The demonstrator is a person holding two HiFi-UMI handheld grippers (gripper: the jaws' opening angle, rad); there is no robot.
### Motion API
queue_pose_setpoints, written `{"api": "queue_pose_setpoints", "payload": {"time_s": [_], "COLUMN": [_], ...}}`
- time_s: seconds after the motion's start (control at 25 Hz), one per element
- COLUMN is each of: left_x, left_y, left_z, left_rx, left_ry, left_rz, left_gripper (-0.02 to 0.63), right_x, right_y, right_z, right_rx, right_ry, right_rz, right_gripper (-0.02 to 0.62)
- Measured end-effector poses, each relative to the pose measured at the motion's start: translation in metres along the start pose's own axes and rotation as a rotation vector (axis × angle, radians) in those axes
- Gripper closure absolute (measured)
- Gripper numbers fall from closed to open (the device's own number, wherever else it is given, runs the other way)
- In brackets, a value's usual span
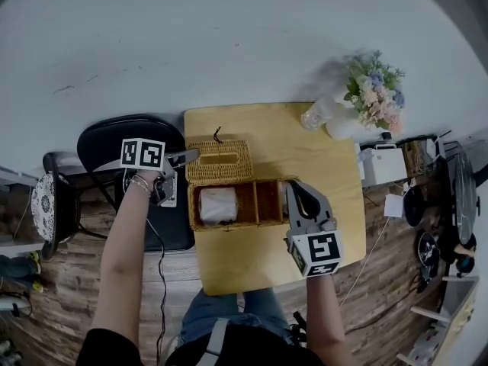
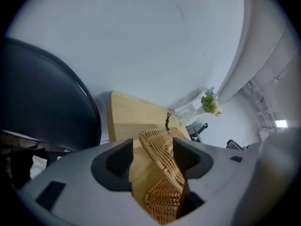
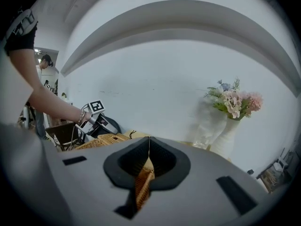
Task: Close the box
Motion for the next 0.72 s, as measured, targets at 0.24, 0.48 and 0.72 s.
{"api": "queue_pose_setpoints", "payload": {"time_s": [0.24,0.48,0.72], "left_x": [-0.012,-0.007,0.012], "left_y": [-0.015,-0.011,0.003], "left_z": [-0.004,-0.008,-0.019], "left_rx": [0.020,0.085,0.128], "left_ry": [0.060,0.031,-0.093], "left_rz": [0.073,0.063,0.040], "left_gripper": [0.377,0.446,0.456], "right_x": [0.001,-0.004,-0.010], "right_y": [0.000,0.003,0.008], "right_z": [0.006,0.006,-0.004], "right_rx": [-0.013,-0.019,0.003], "right_ry": [0.009,0.014,0.031], "right_rz": [0.021,0.024,0.021], "right_gripper": [0.580,0.580,0.580]}}
Point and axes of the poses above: the fingertips, and each gripper's own axes: y backward along the fingers, x to its right, z out of its underside, the point moved 10 cm from there along y, backward along the fingers, and after that the axes turned 7 degrees about -y, right-handed, at the moved point
